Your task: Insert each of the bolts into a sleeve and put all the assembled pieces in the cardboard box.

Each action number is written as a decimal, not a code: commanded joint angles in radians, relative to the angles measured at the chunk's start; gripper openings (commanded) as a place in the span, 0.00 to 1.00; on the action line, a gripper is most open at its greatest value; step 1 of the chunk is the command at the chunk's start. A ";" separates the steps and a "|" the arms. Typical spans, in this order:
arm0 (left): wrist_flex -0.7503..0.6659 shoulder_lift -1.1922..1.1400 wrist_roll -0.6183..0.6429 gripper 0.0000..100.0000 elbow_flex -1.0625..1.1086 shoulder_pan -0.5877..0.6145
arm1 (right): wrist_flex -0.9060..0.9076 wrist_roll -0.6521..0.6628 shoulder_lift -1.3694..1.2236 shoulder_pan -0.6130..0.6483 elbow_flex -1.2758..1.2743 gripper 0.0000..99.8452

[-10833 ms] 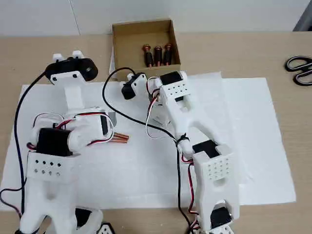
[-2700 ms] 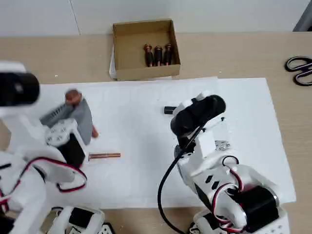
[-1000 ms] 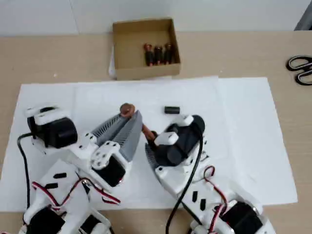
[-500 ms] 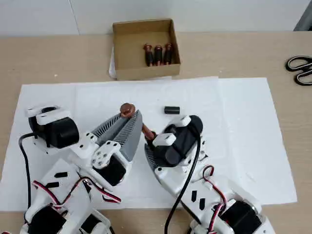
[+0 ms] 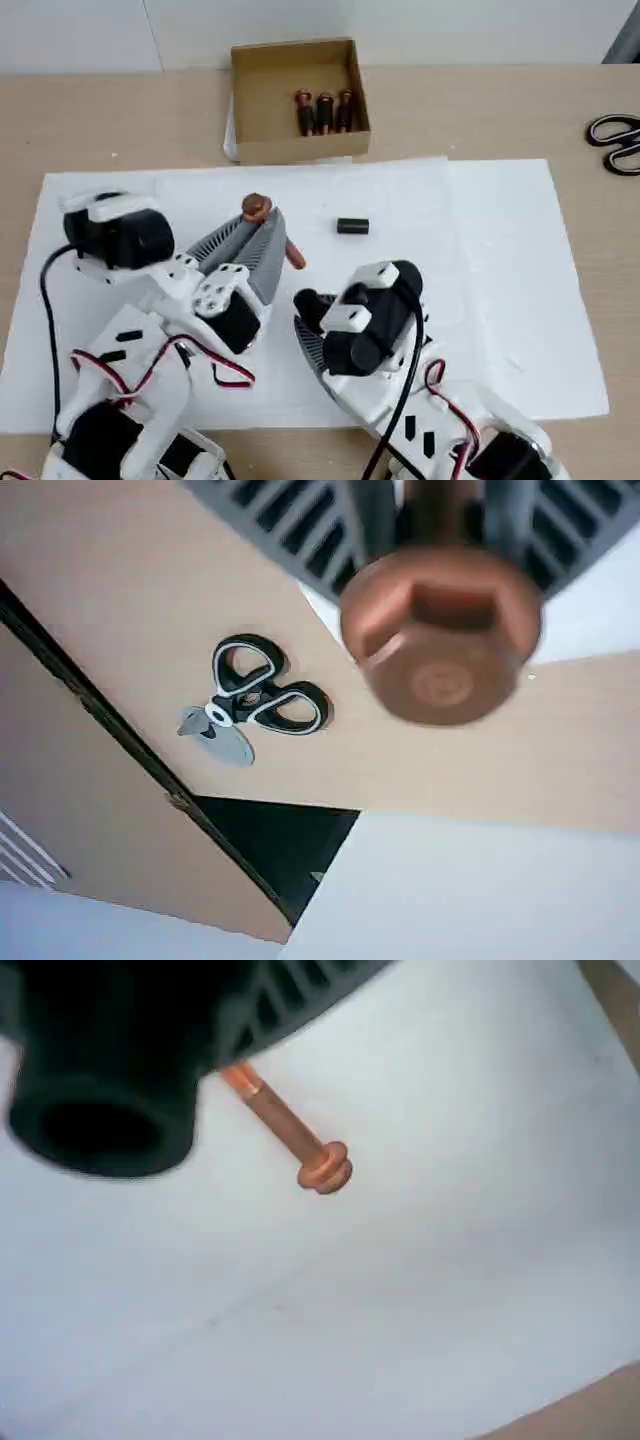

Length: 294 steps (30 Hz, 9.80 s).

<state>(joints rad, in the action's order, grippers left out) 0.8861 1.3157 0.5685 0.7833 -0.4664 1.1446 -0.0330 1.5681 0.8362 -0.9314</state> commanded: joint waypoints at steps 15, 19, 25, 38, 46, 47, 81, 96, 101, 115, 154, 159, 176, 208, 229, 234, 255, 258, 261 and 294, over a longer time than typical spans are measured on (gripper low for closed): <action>0.224 -0.127 -0.002 0.01 -0.277 -0.110 | 0.010 0.081 0.101 -0.068 -0.080 0.00; 0.255 -0.120 -0.002 0.01 -0.275 -0.110 | -0.004 0.078 0.099 -0.071 -0.080 0.00; 0.252 -0.126 -0.002 0.01 -0.272 -0.110 | -0.008 0.078 0.094 -0.073 -0.080 0.00; 0.222 -0.126 0.028 0.01 -0.194 -0.115 | -0.065 0.081 0.091 -0.070 -0.080 0.00; 0.157 -0.124 0.028 0.01 -0.131 -0.143 | -0.067 0.080 0.091 -0.068 -0.080 0.00; 0.155 -0.126 0.038 0.01 -0.131 -0.150 | -0.067 0.080 0.091 -0.068 -0.080 0.00; 0.313 -0.120 -0.018 0.01 0.091 -0.241 | -0.226 0.086 0.021 -0.074 -0.074 0.00; 0.321 -0.120 -0.021 0.12 0.094 -0.241 | -0.243 0.086 0.007 -0.133 -0.074 0.00; 0.321 -0.126 -0.021 0.26 0.094 -0.241 | -0.242 0.086 0.007 -0.133 -0.074 0.00; 0.207 -0.126 -0.224 0.26 0.085 -0.091 | -0.179 0.080 0.008 -0.131 -0.074 0.00; 0.203 -0.621 -0.150 0.26 -0.513 0.359 | -0.186 0.064 -0.615 -0.337 0.222 0.00; 0.199 -0.703 -0.150 0.26 -0.513 0.419 | -0.185 0.029 -0.900 -0.372 0.437 0.00; 0.153 -0.779 -0.158 0.26 -0.493 0.471 | -0.177 0.046 -1.844 -0.447 1.398 0.00; -0.118 -0.778 -0.198 0.26 -0.213 0.463 | -0.555 0.095 -2.822 -0.489 2.311 0.01; -0.071 -0.772 -0.195 0.26 -0.213 0.463 | -0.493 0.098 -2.844 -0.421 2.363 0.19; -0.071 -0.772 -0.195 0.26 -0.213 0.463 | -0.418 0.098 -2.841 -0.420 2.440 0.19; -0.072 -0.770 -0.127 0.26 -0.275 0.463 | 0.515 0.095 -2.555 -0.427 2.615 0.19; -0.071 -0.772 -0.118 0.26 -0.271 0.465 | 0.593 0.094 -2.531 -0.427 2.613 0.19; -0.071 -0.772 -0.118 0.26 -0.257 0.465 | 0.593 0.097 -2.511 -0.432 2.613 0.19; -0.071 -0.772 -0.121 0.26 -0.185 0.466 | 0.562 0.964 -2.130 -0.476 1.590 0.19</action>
<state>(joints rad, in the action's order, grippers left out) 0.8140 0.5347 0.4427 0.6022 0.0031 1.7200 0.8692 -0.5570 0.3698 0.6582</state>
